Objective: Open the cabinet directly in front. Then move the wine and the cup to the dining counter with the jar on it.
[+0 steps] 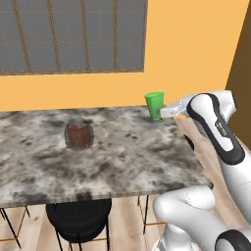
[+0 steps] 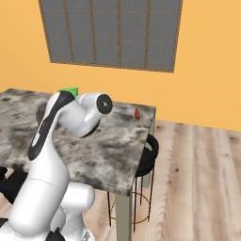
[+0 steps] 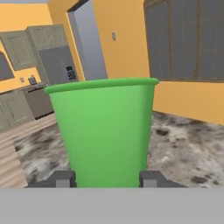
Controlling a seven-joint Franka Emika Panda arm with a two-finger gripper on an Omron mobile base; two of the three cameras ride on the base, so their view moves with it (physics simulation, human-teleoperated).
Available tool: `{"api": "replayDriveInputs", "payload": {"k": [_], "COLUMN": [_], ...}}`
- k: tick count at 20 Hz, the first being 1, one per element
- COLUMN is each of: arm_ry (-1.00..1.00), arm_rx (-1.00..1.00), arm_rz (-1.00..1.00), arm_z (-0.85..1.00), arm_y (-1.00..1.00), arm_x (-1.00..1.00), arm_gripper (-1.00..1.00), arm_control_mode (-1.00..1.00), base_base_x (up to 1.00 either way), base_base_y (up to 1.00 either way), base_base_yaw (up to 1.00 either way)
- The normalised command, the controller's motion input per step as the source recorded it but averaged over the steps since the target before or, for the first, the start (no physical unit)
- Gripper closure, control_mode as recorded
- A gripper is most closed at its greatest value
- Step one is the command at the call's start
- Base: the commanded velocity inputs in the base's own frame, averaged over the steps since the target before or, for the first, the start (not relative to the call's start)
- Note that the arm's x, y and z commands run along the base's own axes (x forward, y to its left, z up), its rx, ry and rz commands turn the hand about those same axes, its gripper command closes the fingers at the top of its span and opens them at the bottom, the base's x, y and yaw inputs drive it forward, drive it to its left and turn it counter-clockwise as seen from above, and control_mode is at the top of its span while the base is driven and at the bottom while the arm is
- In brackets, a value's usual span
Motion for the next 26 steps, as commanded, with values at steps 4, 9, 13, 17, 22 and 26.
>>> {"api": "replayDriveInputs", "payload": {"k": [4,9,13,17,22,26], "arm_ry": [0.00,0.00,0.04,0.07,0.09,0.02], "arm_rx": [0.00,0.00,0.00,0.01,0.02,0.00], "arm_rz": [0.03,0.03,0.03,0.05,0.08,0.03], "arm_z": [-0.55,-0.48,-0.47,-0.39,-0.32,-0.21], "arm_y": [0.36,0.46,0.51,0.33,0.14,0.06], "arm_x": [0.00,0.01,0.31,0.61,0.72,0.42], "arm_gripper": [1.00,1.00,1.00,1.00,1.00,1.00], "arm_control_mode": [-1.00,-1.00,-1.00,-1.00,-1.00,-1.00], "base_base_x": [0.00,0.00,0.00,0.00,0.00,0.00], "base_base_y": [0.00,0.00,0.00,0.00,0.00,0.00], "base_base_yaw": [0.00,0.00,0.00,0.00,0.00,0.00]}}
